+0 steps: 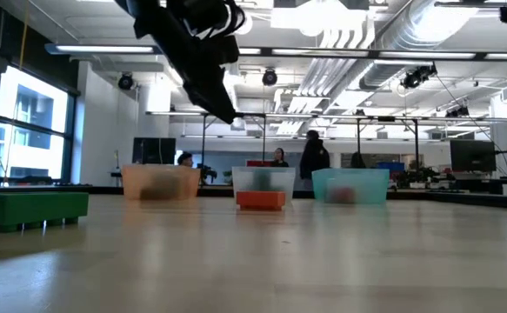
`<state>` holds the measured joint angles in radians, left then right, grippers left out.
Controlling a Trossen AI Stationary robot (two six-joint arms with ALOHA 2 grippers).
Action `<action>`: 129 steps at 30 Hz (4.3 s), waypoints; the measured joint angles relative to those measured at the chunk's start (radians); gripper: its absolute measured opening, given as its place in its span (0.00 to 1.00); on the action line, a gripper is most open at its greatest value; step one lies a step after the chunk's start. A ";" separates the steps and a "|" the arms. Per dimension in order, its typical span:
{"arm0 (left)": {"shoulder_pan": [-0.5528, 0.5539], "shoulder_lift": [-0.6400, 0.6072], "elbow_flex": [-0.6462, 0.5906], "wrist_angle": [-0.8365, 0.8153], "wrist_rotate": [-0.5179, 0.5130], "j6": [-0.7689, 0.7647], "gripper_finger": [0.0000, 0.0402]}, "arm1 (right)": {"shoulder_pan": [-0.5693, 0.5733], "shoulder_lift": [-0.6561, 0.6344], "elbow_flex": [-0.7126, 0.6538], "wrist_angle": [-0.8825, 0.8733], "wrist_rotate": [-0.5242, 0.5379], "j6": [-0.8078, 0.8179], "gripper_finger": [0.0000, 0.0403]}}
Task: Sort & place blocks by color
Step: Put the blue game piece into the bin
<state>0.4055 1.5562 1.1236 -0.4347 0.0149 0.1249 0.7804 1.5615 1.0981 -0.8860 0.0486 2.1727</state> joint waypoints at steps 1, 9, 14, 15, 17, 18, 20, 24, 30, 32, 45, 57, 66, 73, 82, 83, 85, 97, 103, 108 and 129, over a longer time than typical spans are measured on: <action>-0.009 0.000 0.000 -0.004 0.000 -0.001 0.58 | 0.000 0.012 0.000 -0.001 -0.013 -0.001 0.65; -0.072 0.000 0.000 -0.109 0.000 -0.043 0.58 | 0.000 0.082 0.000 0.001 -0.025 -0.010 0.65; -0.116 0.000 0.000 -0.122 0.000 -0.043 0.58 | 0.000 0.125 0.000 0.004 -0.044 -0.034 0.65; -0.122 0.000 0.000 -0.122 0.001 -0.043 0.58 | 0.001 0.135 0.000 0.006 -0.050 -0.035 0.65; -0.131 0.000 0.000 -0.122 0.000 -0.047 0.58 | 0.004 0.155 0.000 0.017 -0.053 -0.045 0.65; -0.136 0.000 0.000 -0.122 0.000 -0.055 0.58 | 0.006 0.164 0.000 0.026 -0.054 -0.051 0.65; -0.142 0.000 0.000 -0.122 0.000 -0.068 0.58 | 0.006 0.182 0.000 0.049 -0.054 -0.061 0.65; -0.148 0.000 0.000 -0.122 0.000 -0.073 0.58 | 0.006 0.218 0.000 0.096 -0.073 -0.086 0.65; -0.147 0.000 0.000 -0.122 -0.001 -0.088 0.58 | 0.012 0.250 0.000 0.123 -0.131 -0.086 0.65; -0.147 0.000 0.000 -0.121 -0.004 -0.088 0.58 | 0.019 0.256 0.000 0.131 -0.132 -0.084 0.65; -0.145 0.000 0.000 -0.119 -0.004 -0.078 0.58 | 0.040 0.258 0.000 0.096 -0.088 -0.005 0.27; -0.145 0.000 0.000 -0.118 -0.002 -0.069 0.58 | 0.036 0.240 0.000 0.113 0.070 -0.086 0.27; -0.146 0.000 0.000 -0.052 0.029 -0.069 0.58 | -0.013 0.179 0.000 0.114 0.412 -0.278 0.27; -0.154 0.000 0.000 0.081 0.239 -0.063 0.58 | -0.066 0.152 0.000 0.143 0.594 -0.490 0.27; -0.203 0.000 0.000 0.274 0.383 -0.094 0.58 | -0.090 0.064 0.000 0.218 0.861 -0.762 0.27; -0.210 0.000 0.000 0.297 0.383 -0.095 0.58 | -0.091 0.052 0.000 0.241 0.886 -0.802 0.27; -0.227 0.000 0.000 0.343 0.383 -0.096 0.58 | -0.095 0.030 0.000 0.296 0.928 -0.900 0.27; -0.297 0.001 0.000 0.536 0.383 -0.096 0.58 | -0.161 -0.008 0.000 0.689 0.969 -1.494 0.27; -0.298 0.001 0.000 0.552 0.386 -0.096 0.58 | -0.181 -0.008 0.000 0.795 0.955 -1.645 0.27; -0.297 0.000 -0.001 0.567 0.408 -0.096 0.58 | -0.208 -0.009 0.000 0.817 0.942 -1.684 0.27; -0.299 0.002 -0.001 0.599 0.418 -0.096 0.58 | -0.233 -0.045 0.000 0.834 0.901 -1.709 0.27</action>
<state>0.1070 1.5581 1.1229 0.1646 0.4333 0.0288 0.5470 1.5169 1.0981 -0.0521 0.9493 0.4641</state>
